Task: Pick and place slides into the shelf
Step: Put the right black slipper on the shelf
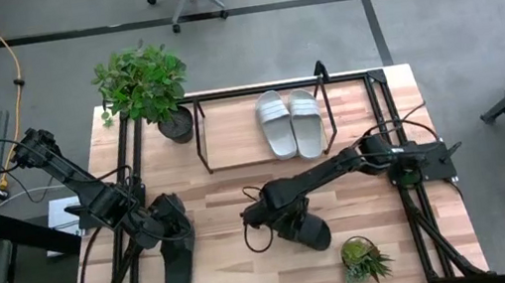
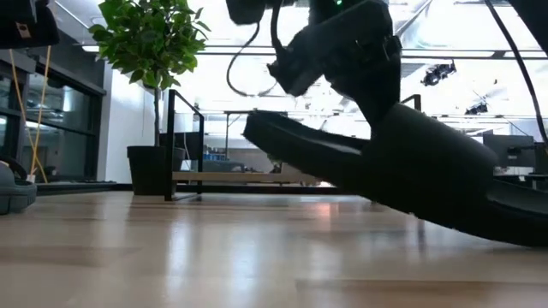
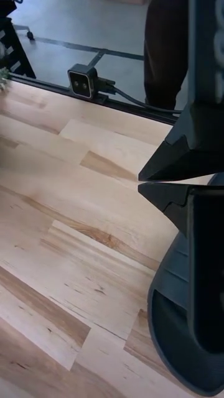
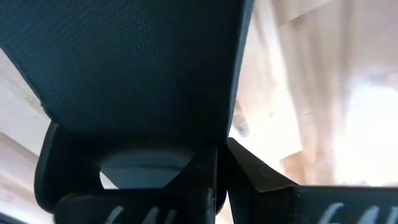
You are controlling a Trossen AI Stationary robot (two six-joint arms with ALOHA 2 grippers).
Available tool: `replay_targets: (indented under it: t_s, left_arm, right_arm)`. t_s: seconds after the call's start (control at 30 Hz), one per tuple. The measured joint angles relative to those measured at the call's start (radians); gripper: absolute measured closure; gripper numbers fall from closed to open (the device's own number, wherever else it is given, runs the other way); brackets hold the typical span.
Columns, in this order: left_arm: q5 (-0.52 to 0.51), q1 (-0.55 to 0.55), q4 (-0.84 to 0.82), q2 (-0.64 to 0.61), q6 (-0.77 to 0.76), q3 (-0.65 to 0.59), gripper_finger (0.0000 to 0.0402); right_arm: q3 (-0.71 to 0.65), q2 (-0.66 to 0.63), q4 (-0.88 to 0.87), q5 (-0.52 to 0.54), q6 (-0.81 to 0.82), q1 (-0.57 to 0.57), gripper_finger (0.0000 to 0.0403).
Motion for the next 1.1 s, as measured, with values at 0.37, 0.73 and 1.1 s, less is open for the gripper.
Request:
replay_targets:
  t_s: [0.37,0.73,1.1]
  left_arm:
    - [-0.032,0.0,0.0,0.0,-0.033,0.0,0.0396]
    - [-0.063,0.0,0.0,0.0,-0.052,0.0,0.0396]
    - [-0.071,0.0,-0.003,0.0,-0.078,0.0,0.0396]
  right_arm:
    - [0.006,-0.115,-0.002,0.24,-0.098,0.005,0.0402]
    - [0.285,-0.132,-0.001,0.492,-0.348,-0.026,0.0403]
    - [0.315,-0.181,0.083,0.585,-0.955,-0.134,0.0403]
